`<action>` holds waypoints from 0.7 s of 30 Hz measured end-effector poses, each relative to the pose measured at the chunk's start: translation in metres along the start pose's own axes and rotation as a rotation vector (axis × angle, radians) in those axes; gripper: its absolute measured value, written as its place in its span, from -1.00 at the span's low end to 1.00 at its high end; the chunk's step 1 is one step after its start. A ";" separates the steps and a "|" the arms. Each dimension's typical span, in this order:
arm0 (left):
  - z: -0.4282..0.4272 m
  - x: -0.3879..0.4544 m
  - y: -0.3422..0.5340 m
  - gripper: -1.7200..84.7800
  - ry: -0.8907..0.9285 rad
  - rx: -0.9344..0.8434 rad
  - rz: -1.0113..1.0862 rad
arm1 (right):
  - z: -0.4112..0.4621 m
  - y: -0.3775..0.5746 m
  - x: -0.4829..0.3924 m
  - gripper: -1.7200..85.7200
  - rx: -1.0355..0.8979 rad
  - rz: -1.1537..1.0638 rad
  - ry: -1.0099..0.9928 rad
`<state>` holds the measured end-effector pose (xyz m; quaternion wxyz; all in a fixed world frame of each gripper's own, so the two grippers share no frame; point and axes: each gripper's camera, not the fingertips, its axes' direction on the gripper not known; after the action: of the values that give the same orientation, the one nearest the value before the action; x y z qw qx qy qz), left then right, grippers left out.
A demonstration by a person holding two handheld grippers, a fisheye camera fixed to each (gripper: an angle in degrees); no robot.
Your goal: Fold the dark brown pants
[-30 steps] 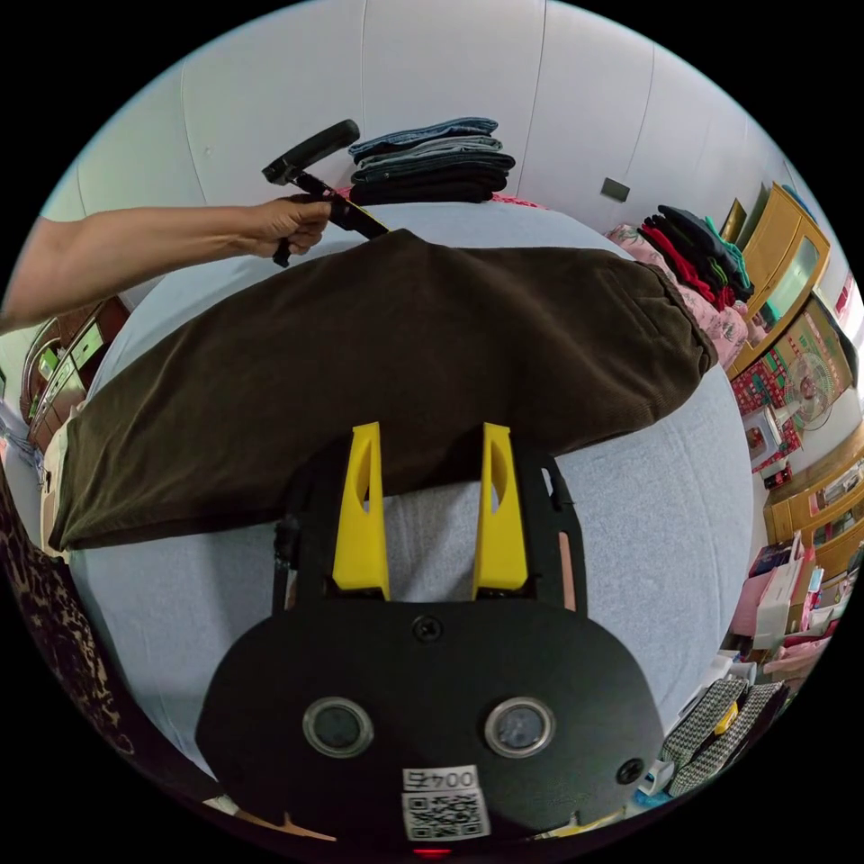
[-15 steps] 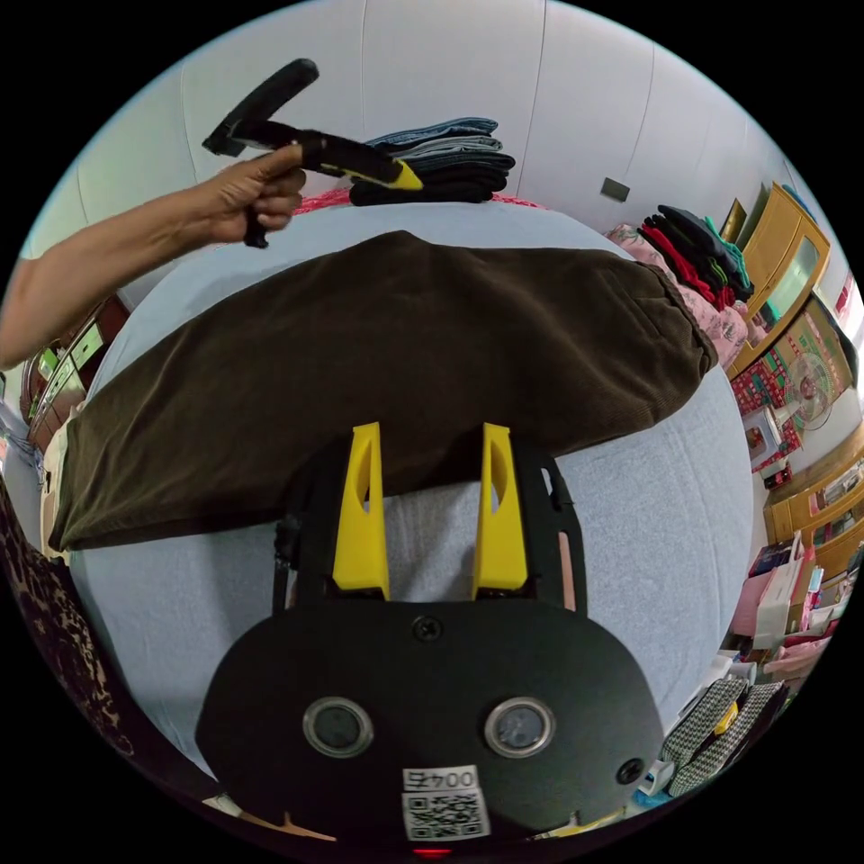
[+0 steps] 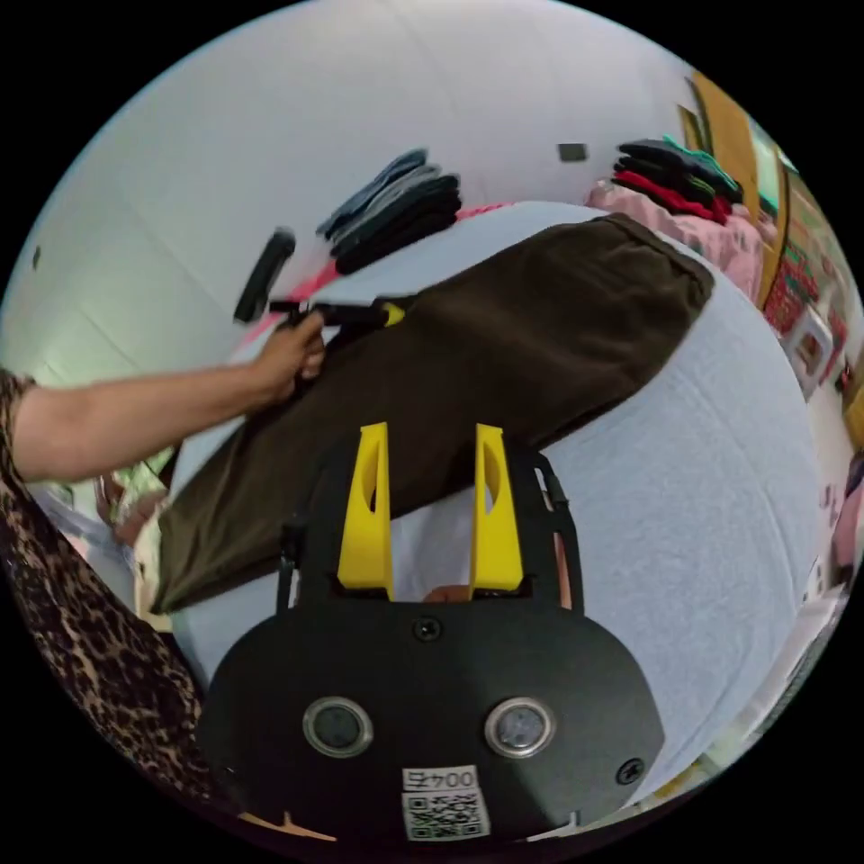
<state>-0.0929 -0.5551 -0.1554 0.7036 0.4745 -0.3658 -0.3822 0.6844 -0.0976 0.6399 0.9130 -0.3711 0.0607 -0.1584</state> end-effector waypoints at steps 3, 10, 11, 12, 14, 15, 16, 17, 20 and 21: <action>0.002 -0.006 0.005 -0.94 0.033 -0.001 -0.017 | -0.038 -0.011 0.072 -0.65 0.147 0.211 -0.058; 0.007 -0.006 0.019 -0.94 0.023 -0.001 -0.013 | -0.052 -0.034 0.223 -0.68 0.255 0.580 -0.375; 0.008 -0.007 0.022 -0.94 0.025 -0.001 -0.014 | -0.050 -0.036 0.226 -0.68 0.241 0.583 -0.374; 0.008 -0.007 0.023 -0.94 0.026 0.000 -0.015 | -0.046 -0.041 0.230 -0.69 0.208 0.582 -0.382; 0.010 -0.008 0.029 -0.94 0.031 -0.001 -0.017 | -0.038 -0.048 0.230 -0.73 0.158 0.570 -0.391; 0.011 -0.009 0.030 -0.94 0.032 -0.001 -0.018 | -0.034 -0.053 0.226 -0.78 0.119 0.556 -0.365; 0.011 -0.009 0.034 -0.94 0.034 -0.001 -0.018 | -0.032 -0.056 0.222 -0.84 0.092 0.547 -0.314; 0.012 -0.010 0.037 -0.94 0.036 -0.001 -0.019 | -0.033 -0.058 0.221 -0.86 0.082 0.546 -0.284; 0.015 -0.011 0.045 -0.94 0.039 -0.001 -0.021 | -0.041 -0.063 0.216 -0.91 0.065 0.511 -0.205; 0.015 -0.011 0.047 -0.94 0.039 -0.001 -0.021 | -0.044 -0.065 0.215 -0.91 0.058 0.497 -0.162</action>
<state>-0.1024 -0.5390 -0.1087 0.7068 0.4854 -0.3469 -0.3801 0.8608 -0.2425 0.6550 0.9359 -0.3301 0.0722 0.0992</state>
